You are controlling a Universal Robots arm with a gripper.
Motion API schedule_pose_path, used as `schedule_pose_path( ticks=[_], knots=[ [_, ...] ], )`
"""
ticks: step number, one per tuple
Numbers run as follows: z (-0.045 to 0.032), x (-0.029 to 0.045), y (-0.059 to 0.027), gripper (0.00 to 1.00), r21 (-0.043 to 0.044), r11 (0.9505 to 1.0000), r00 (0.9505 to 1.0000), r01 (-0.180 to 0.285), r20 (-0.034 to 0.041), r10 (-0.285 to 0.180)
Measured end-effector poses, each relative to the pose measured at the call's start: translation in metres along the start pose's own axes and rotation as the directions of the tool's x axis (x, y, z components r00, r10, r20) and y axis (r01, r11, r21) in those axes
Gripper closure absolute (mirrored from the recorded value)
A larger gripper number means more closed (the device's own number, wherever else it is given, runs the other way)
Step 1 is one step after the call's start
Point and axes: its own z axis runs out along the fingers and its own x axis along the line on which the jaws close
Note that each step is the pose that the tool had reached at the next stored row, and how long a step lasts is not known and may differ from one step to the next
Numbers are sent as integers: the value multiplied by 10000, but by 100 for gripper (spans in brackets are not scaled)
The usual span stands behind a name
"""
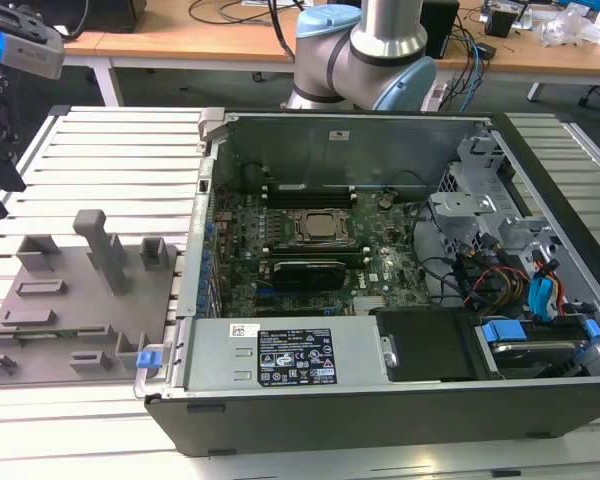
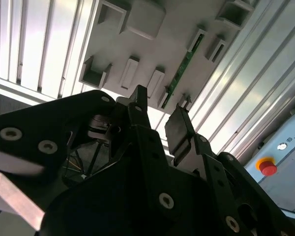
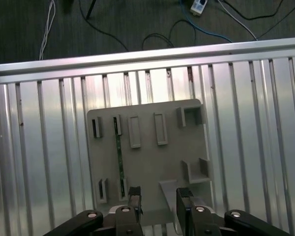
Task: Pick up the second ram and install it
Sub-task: 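Pick up the second ram and move it above second insertion slot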
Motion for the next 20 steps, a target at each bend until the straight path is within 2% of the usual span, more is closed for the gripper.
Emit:
schedule_pose_path(
  ticks=[14,16,20],
  knots=[
    [98,24,-7,58,0,10000,10000,15,0,-15],
    [179,41,-12,58,0,10000,10000,25,-1,-25],
    [199,47,-13,58,-1,10000,10000,29,-2,-29]
  ],
)
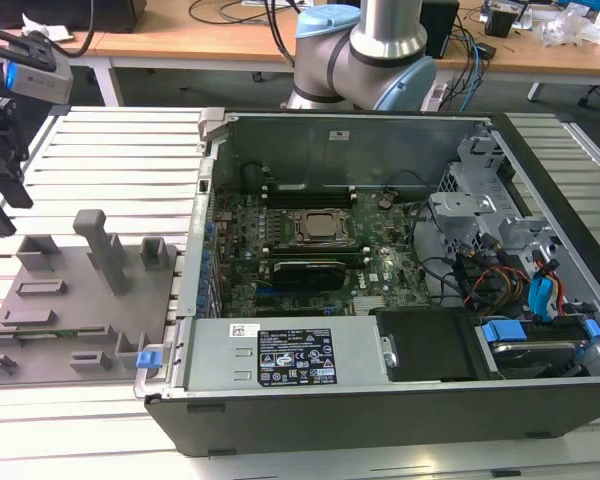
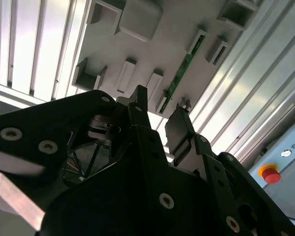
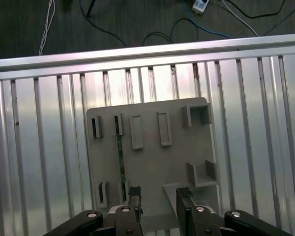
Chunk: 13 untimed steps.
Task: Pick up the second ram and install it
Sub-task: 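Pick up the second ram and move it above second insertion slot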
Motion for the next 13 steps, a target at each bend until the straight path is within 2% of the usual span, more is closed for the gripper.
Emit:
schedule_pose_path(
  ticks=[13],
  knots=[
    [70,19,-5,58,-1,10000,10000,12,-1,-12]
  ],
)
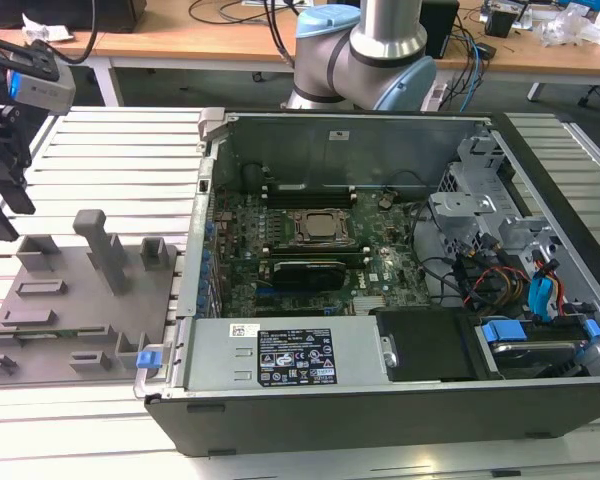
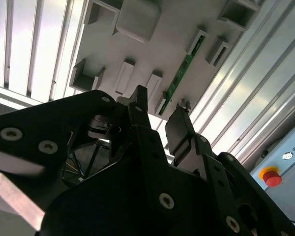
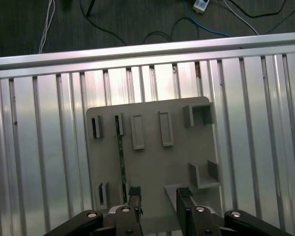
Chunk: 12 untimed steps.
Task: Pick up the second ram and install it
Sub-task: 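Pick up the second ram and move it above second insertion slot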
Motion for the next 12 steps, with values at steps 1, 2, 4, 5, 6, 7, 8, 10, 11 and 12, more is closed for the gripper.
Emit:
schedule_pose_path(
  ticks=[1,2,4,5,6,7,8,10,11,12],
  knots=[
    [6,2,0,58,0,10000,10000,0,0,0],
    [14,6,-1,58,0,10000,10000,1,0,-1],
    [29,11,-2,58,1,10000,10000,2,1,-2],
    [33,13,-2,58,1,10000,10000,3,1,-3],
    [38,15,-3,58,1,10000,10000,3,1,-3],
    [44,17,-4,58,0,10000,10000,4,0,-4],
    [48,18,-4,58,0,10000,10000,4,0,-4],
    [58,22,-4,58,0,10000,10000,5,0,-5],
    [62,23,-5,58,1,10000,10000,5,0,-5],
    [67,25,-5,58,1,10000,10000,6,0,-6]
  ],
)
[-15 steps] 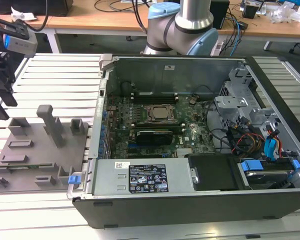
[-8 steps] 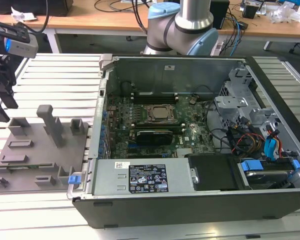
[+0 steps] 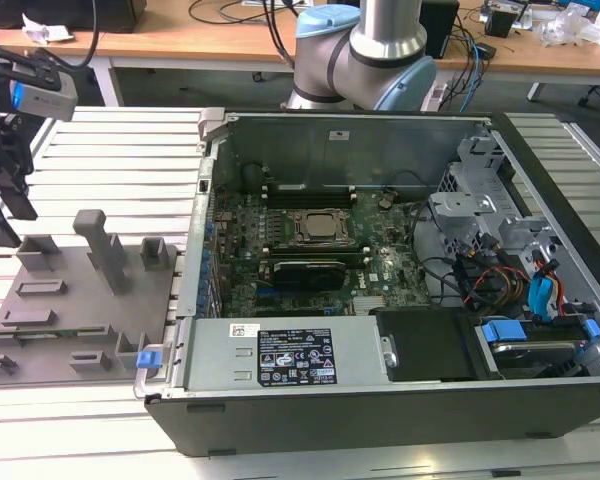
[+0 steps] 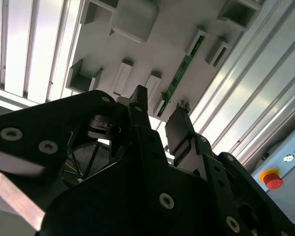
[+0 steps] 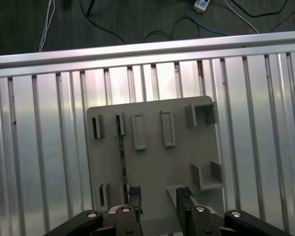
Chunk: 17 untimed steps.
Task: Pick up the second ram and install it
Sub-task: 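Pick up the second ram and move it above second insertion slot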
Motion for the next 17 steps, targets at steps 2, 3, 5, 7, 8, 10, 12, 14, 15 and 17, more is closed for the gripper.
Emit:
schedule_pose_path(
  ticks=[2,3,5,7,8,10,12,14,15,17],
  knots=[
    [12,4,-1,58,0,10000,10000,1,0,-1],
    [19,6,-1,58,0,10000,10000,1,0,-1],
    [28,9,-2,58,-1,10000,10000,3,0,-3],
    [44,13,-3,58,0,10000,10000,5,0,-5],
    [49,14,-4,58,0,10000,10000,6,0,-6],
    [65,17,-5,58,0,10000,10000,7,0,-7],
    [85,24,-6,58,-2,10000,10000,11,-1,-11],
    [103,36,-8,58,-1,10000,10000,18,0,-18],
    [108,41,-9,58,0,10000,10000,21,1,-21],
    [123,60,-11,58,-1,10000,10000,34,-1,-34]
  ],
)
